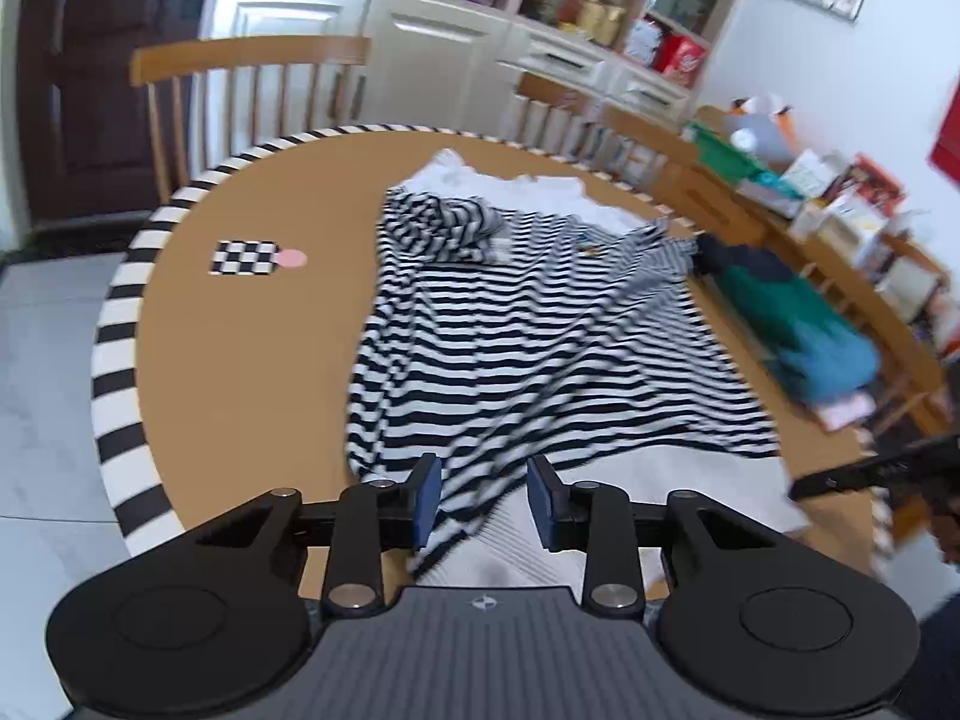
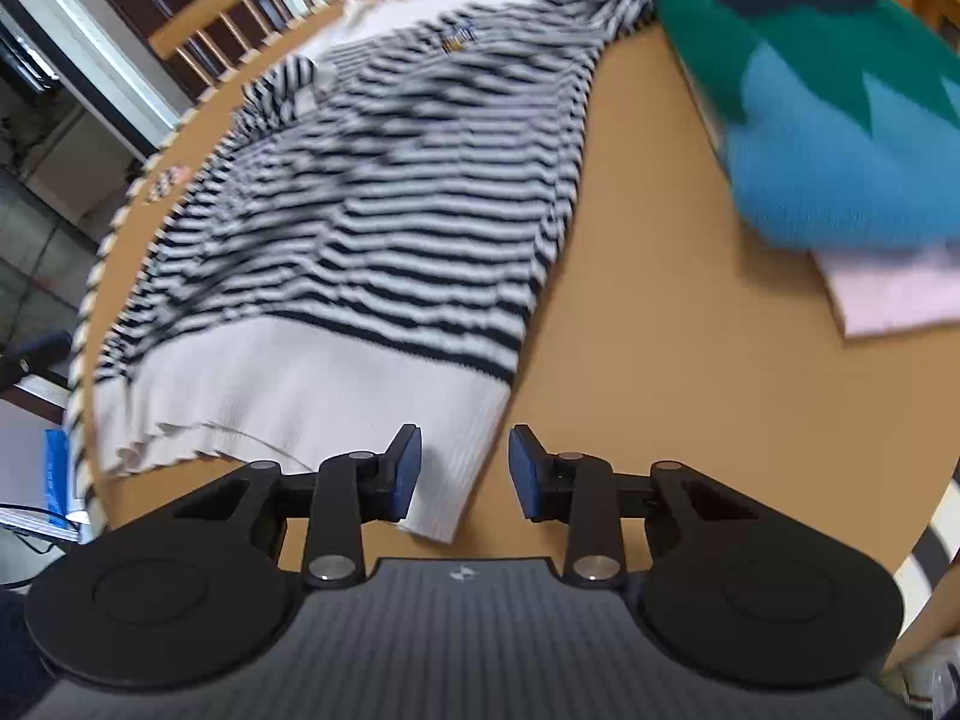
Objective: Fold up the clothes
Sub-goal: 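Lay the shirt flat on the table with both grippers and release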
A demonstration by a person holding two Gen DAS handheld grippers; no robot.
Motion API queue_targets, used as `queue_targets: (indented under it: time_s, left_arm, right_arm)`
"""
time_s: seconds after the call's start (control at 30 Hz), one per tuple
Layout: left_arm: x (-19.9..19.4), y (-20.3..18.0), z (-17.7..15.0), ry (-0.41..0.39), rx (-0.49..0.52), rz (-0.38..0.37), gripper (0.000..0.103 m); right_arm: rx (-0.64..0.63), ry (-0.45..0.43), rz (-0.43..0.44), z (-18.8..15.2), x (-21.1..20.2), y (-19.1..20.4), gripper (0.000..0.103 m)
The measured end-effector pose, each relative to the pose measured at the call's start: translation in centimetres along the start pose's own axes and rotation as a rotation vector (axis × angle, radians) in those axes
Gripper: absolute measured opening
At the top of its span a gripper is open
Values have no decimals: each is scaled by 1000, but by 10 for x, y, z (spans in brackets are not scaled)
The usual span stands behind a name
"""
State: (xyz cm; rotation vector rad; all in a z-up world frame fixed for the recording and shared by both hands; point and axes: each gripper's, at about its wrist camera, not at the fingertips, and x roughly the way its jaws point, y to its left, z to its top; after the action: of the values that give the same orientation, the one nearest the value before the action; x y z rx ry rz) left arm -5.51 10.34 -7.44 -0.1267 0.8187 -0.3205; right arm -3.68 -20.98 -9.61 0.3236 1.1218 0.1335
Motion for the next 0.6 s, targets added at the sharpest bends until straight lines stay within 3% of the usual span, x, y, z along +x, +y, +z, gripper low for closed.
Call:
queue_targets:
  time_s: [0.03, 0.1, 0.23, 0.4, 0.6]
  left_arm:
    - [5, -2, -3, 15, -10, 18, 39]
    - [18, -4, -13, 67, -49, 35, 39]
    - [27, -15, -29, 94, -44, 83, 39]
    - [27, -19, -37, 98, -37, 91, 40]
    - [20, -17, -44, 120, -67, 117, 43]
  right_arm:
    - [-2, -7, -3, -3, 3, 2, 34]
    - [-31, -2, 7, -8, 7, 8, 7]
    - [-145, 19, -27, -14, -7, 15, 6]
    - [-102, 60, -85, -25, -33, -21, 6]
    - [-90, 91, -64, -32, -39, -28, 8]
